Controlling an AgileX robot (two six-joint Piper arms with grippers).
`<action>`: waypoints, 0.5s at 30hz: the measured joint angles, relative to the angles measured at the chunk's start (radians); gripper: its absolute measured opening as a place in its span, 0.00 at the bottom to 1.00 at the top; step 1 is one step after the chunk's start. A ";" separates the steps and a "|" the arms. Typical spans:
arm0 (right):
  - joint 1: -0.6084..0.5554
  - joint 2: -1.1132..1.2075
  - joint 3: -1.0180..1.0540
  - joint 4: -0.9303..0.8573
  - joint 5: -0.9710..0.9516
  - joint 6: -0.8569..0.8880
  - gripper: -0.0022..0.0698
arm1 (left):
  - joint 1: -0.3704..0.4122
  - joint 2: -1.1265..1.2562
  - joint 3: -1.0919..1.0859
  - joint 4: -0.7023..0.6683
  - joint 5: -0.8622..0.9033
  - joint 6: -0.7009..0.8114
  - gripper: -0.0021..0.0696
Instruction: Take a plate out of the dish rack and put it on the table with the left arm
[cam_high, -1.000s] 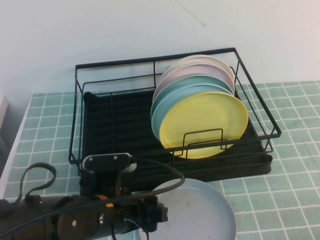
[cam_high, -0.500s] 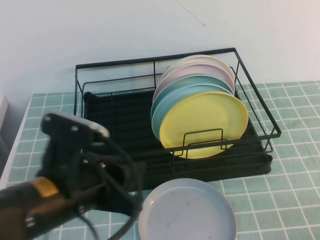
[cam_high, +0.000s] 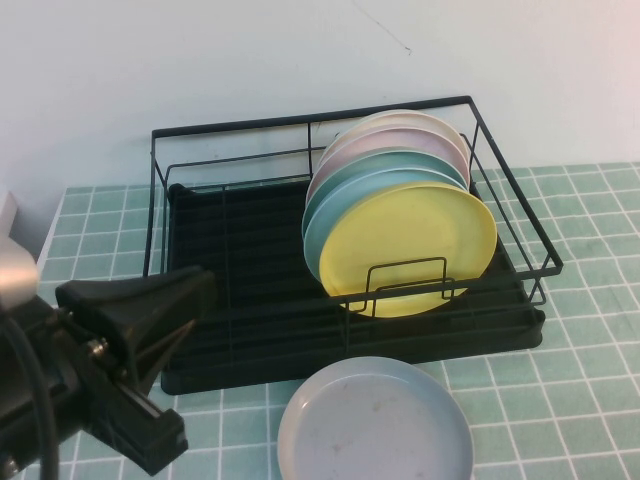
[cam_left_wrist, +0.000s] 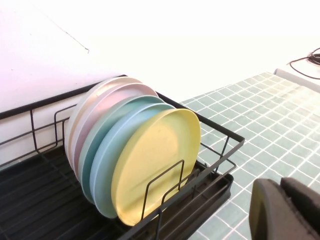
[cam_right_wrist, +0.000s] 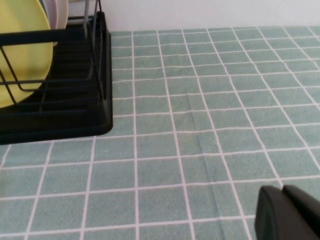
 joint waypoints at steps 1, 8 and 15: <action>0.000 0.000 0.000 0.000 0.000 0.000 0.03 | 0.000 -0.002 0.000 0.000 0.003 0.000 0.04; 0.000 0.000 0.000 0.000 0.000 0.000 0.03 | 0.000 -0.002 0.000 0.009 0.011 0.011 0.04; 0.000 0.000 0.000 0.000 0.000 0.000 0.03 | 0.043 -0.035 0.017 0.244 0.047 0.219 0.04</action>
